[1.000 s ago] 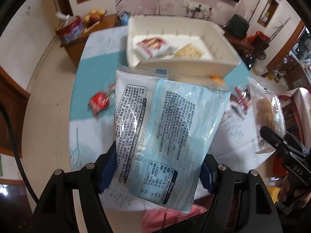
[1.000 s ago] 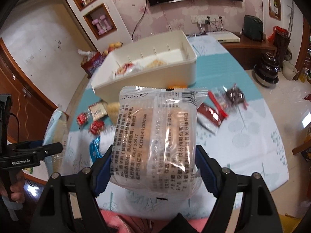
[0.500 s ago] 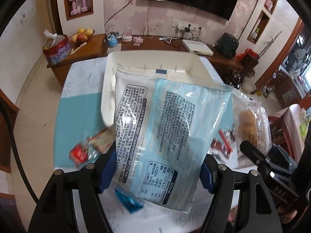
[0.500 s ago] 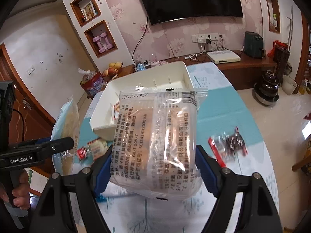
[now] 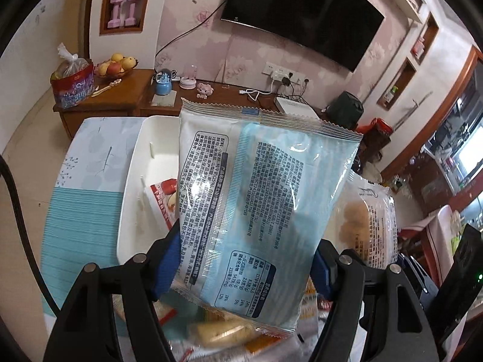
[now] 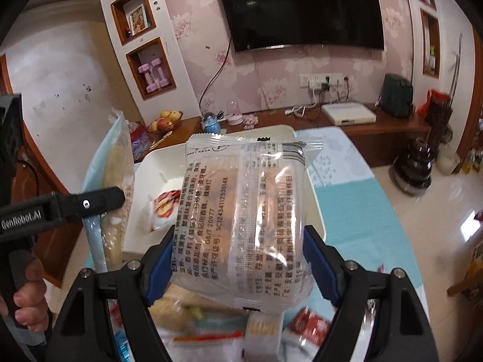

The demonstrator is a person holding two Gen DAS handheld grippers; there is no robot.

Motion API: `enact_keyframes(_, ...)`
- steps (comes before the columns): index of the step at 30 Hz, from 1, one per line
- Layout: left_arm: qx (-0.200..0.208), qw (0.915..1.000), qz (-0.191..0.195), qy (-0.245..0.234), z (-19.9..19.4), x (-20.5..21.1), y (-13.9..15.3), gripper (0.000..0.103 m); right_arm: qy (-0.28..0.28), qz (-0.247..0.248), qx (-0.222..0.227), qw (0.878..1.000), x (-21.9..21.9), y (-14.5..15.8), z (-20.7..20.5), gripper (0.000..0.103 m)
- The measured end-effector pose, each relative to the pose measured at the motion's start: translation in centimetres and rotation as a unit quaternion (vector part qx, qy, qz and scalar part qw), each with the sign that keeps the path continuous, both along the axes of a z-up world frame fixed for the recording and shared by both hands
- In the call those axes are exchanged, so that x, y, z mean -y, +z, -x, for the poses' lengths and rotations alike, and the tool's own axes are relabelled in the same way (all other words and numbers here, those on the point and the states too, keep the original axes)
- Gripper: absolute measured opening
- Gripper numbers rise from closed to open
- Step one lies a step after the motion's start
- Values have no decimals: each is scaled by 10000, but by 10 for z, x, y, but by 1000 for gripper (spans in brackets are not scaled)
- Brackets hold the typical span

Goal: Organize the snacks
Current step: 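Lift both packs over the white tray and open both tools to drop them, then withdraw both tools from the tray toward the remaining snacks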

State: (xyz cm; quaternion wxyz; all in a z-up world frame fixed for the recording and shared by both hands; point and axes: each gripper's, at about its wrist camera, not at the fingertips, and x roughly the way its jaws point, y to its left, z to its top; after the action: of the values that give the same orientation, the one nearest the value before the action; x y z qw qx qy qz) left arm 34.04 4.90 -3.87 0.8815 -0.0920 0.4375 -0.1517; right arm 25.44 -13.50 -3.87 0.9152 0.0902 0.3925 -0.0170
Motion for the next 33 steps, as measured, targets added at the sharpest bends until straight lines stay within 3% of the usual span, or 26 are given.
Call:
enact_keyframes(7,-348,9990,289,69,-18,-8,-28,72,77,248,164,9995,0,-19,-19,81)
enact_keyframes(11,-411,9986,272,205,-24,-11,-34,73,85,271,-45,9996,1,-32,-26,84)
enact_keyframes(14,-470,9978,405,241,-26,-15,-34,91,-15,264,21,9996,5,-32,-28,87)
enact_keyframes(23,-236,9992,277,136,-1,-9,-5,92,-38,323,377,9988,14,-6,-15,87)
enact_keyframes(33,55,9997,250,-18,69,-16,39,92,-186,-26,489,9986,23,29,29,87)
